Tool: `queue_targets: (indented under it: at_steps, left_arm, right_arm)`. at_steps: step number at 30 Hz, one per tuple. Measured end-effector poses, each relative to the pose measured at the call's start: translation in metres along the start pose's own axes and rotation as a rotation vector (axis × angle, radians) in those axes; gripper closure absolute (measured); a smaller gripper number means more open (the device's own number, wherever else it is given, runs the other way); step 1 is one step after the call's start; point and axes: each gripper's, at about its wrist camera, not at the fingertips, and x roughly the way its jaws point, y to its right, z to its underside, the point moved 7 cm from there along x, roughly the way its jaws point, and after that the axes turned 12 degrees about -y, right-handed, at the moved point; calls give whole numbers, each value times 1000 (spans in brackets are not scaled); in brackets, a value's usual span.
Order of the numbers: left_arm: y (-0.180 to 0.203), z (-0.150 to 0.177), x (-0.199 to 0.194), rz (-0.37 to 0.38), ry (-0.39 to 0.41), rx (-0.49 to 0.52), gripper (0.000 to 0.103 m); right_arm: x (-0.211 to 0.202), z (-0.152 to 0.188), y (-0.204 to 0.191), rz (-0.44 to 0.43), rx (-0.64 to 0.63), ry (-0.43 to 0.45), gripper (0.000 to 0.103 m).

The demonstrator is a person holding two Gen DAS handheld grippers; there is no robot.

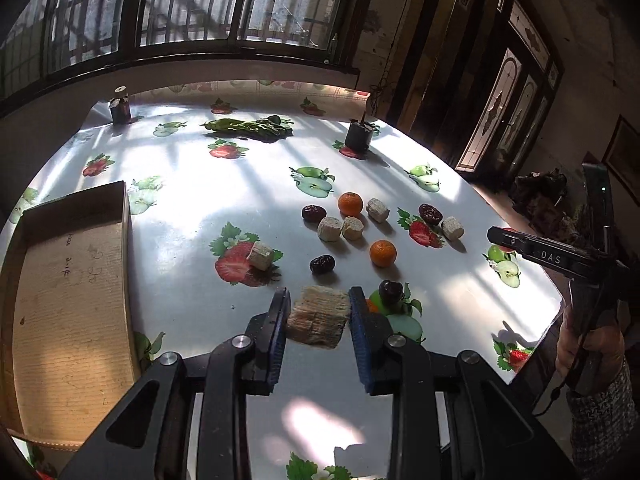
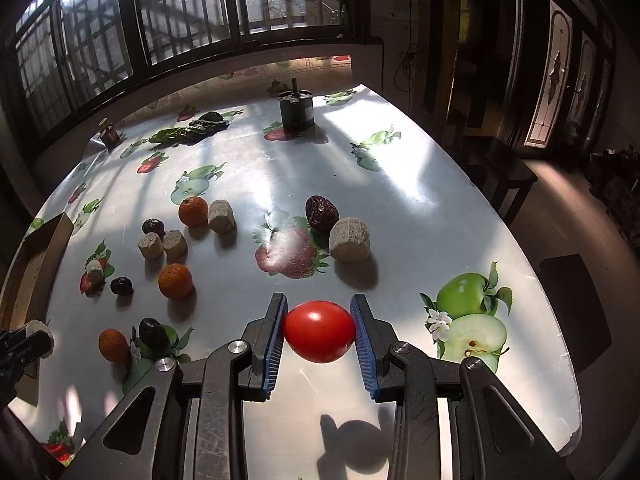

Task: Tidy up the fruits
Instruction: 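Close left tool on the beige block while right tool closes on the red tomato, then carry beige block into the cardboard box with left tool while right tool drops the tomato there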

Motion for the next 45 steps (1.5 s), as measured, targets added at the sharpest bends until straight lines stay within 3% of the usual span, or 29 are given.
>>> queue_targets:
  at_steps: [2,6,11,14,16,21,24,30,38,40,42,45]
  left_arm:
    - [-15,-10,-41,-4,65,-19,74]
    - [-58,-30,-122,-83,172,-50,74]
    - [-121,-62,-172,-280,193,-67,74]
    - [-166,-75,-151,-351,110,-104,74]
    - [-200,-76,-121,-391,50,-148,74]
    - [-275,-60,-45,-377,-62,-296,74]
    - [-305,-47,-8,-361,-118,-368,74]
    - [-343,-29,20,-336,-166,-487,74]
    - [-356,-22,31,-317,-187,-535,70]
    - [-358,-23,31,-315,-184,-542,63]
    - [-357,-23,28,-308,-179,-548,62]
    - [-355,-23,16,-332,-165,-555,61]
  right_arm:
    - [-27,-7,-25,-62,-31,41,68]
    - [-78,-30,-86,-232,-103,99,68]
    - [-129,-73,-189,-419,-239,132,68]
    - [-132,-91,-257,-482,-341,120,68]
    - [-110,-94,-300,-483,-395,80,68]
    - [-10,-75,-388,-494,-482,-78,68]
    - [50,-59,-421,-480,-516,-157,67]
    - [131,-42,-450,-447,-517,-259,67]
    - [160,-41,-462,-392,-535,-260,67]
    - [160,-43,-465,-390,-539,-251,63]
    - [156,-45,-465,-381,-543,-228,46]
    - [145,-49,-461,-371,-547,-193,43]
